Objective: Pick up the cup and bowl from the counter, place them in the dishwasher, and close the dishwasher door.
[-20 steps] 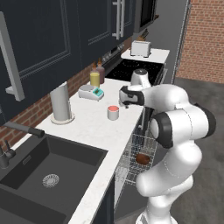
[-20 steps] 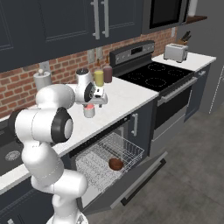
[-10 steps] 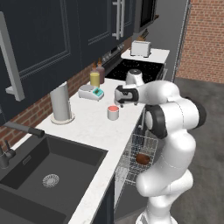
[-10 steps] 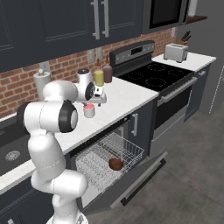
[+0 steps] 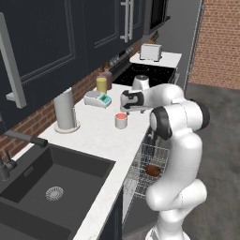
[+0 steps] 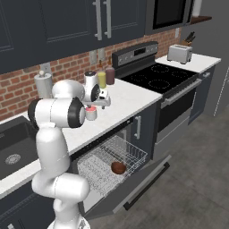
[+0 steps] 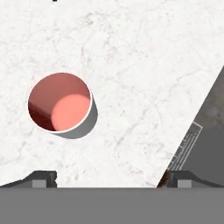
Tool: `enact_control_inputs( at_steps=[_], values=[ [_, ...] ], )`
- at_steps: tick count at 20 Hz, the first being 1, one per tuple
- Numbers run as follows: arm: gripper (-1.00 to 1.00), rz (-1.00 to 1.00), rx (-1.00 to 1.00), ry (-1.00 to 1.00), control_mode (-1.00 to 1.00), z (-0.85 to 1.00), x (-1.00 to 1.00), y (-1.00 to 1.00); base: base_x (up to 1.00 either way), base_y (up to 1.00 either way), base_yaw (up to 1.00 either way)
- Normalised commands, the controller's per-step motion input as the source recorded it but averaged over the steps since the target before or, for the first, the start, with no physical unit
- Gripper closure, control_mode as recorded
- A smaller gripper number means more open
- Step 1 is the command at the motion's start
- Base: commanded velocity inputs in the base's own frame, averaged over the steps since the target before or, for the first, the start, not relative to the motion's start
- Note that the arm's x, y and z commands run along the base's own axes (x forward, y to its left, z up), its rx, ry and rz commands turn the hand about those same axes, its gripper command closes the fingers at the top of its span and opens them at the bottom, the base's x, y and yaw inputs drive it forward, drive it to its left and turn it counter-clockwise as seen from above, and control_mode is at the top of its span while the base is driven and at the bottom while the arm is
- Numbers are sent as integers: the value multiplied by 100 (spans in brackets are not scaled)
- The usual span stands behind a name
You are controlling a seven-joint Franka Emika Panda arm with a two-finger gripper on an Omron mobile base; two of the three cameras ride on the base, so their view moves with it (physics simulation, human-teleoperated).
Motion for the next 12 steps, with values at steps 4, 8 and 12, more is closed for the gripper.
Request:
enact_control_inputs(
  at_steps=[4, 8, 12],
  values=[
    [-100, 0, 0, 0, -100, -29, 32, 1, 0, 0, 0],
    [-100, 0, 0, 0, -100, -20, 36, 16, 0, 0, 0],
    [-100, 0, 0, 1, -100, -13, 38, 23, 0, 0, 0]
  ],
)
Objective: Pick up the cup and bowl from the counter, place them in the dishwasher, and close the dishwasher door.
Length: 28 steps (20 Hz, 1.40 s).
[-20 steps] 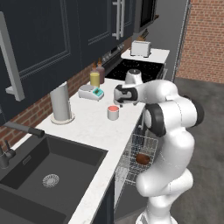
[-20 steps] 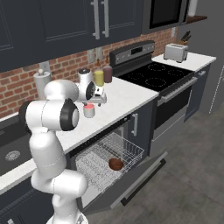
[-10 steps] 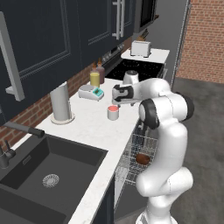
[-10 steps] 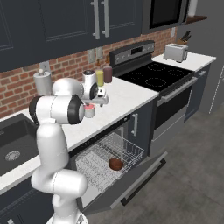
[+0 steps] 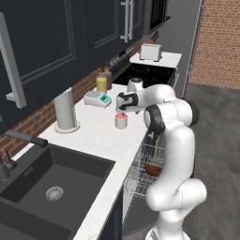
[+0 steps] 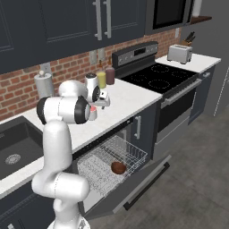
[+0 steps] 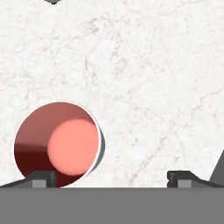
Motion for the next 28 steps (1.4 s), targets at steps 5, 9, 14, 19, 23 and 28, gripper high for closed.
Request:
enact_control_inputs(
  at_steps=[5, 9, 14, 19, 23, 28],
  values=[
    [-100, 0, 0, 0, -100, -18, 34, 16, 0, 0, 0],
    [-100, 0, 0, 2, -100, -17, 27, 2, 0, 0, 0],
    [-100, 0, 0, 3, -100, -14, 23, 0, 0, 0, 0],
    [-100, 0, 0, 4, -100, -11, 18, 0, 0, 0, 0],
    [-100, 0, 0, 3, -100, -12, 19, 0, 0, 0, 0],
    [100, 0, 0, 4, -100, -12, 6, 0, 0, 0, 0]
  ],
)
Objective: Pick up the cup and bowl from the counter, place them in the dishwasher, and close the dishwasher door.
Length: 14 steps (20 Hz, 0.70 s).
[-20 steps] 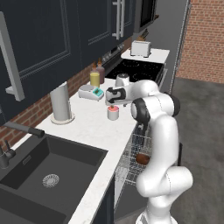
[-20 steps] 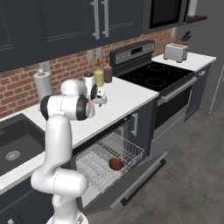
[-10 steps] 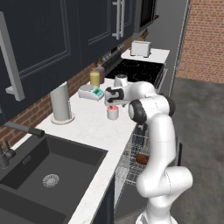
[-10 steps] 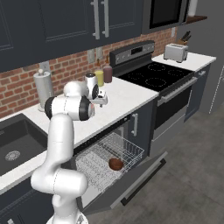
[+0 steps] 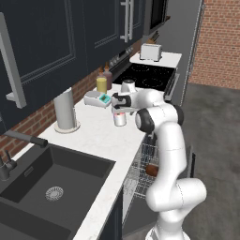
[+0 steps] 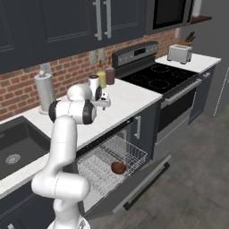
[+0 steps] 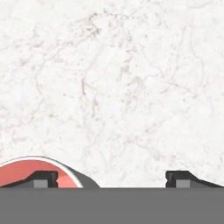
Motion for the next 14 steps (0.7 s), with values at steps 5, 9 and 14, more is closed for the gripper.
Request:
enact_control_inputs(
  at_steps=[5, 9, 14],
  values=[
    [100, 0, 0, 3, -100, -4, -1, 0, 0, 0, 0],
    [100, -2, 0, 0, -100, 0, -14, -2, 0, 0, 0],
    [100, -3, 0, 0, -100, 0, -34, -6, 0, 0, 0]
  ],
)
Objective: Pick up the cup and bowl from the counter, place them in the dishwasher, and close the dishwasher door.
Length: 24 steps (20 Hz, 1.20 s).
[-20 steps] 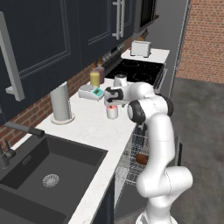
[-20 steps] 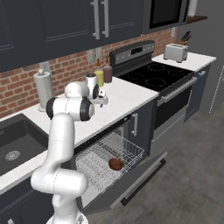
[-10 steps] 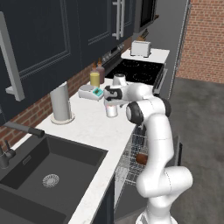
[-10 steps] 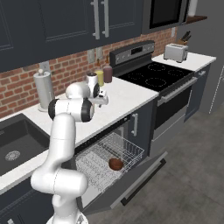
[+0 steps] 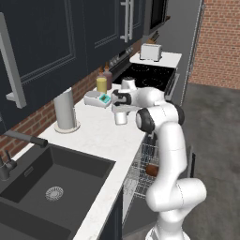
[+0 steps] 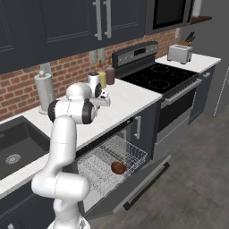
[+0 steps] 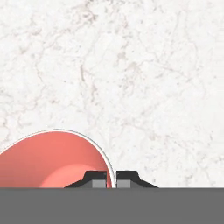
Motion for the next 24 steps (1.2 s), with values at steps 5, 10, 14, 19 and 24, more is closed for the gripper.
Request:
enact_control_inputs(
  at_steps=[5, 10, 14, 19, 24],
  values=[
    [100, -2, 0, -6, -100, 0, -53, -26, 0, 0, 0],
    [100, -1, 0, -10, -100, 0, -61, -48, 0, 0, 0],
    [100, 0, 0, -10, -100, 4, -67, -57, 0, 0, 0],
    [100, 0, 0, -7, -100, 30, -72, -53, 0, 0, 0],
    [100, 0, 0, -12, -100, 58, -59, -43, 0, 0, 0]
  ],
)
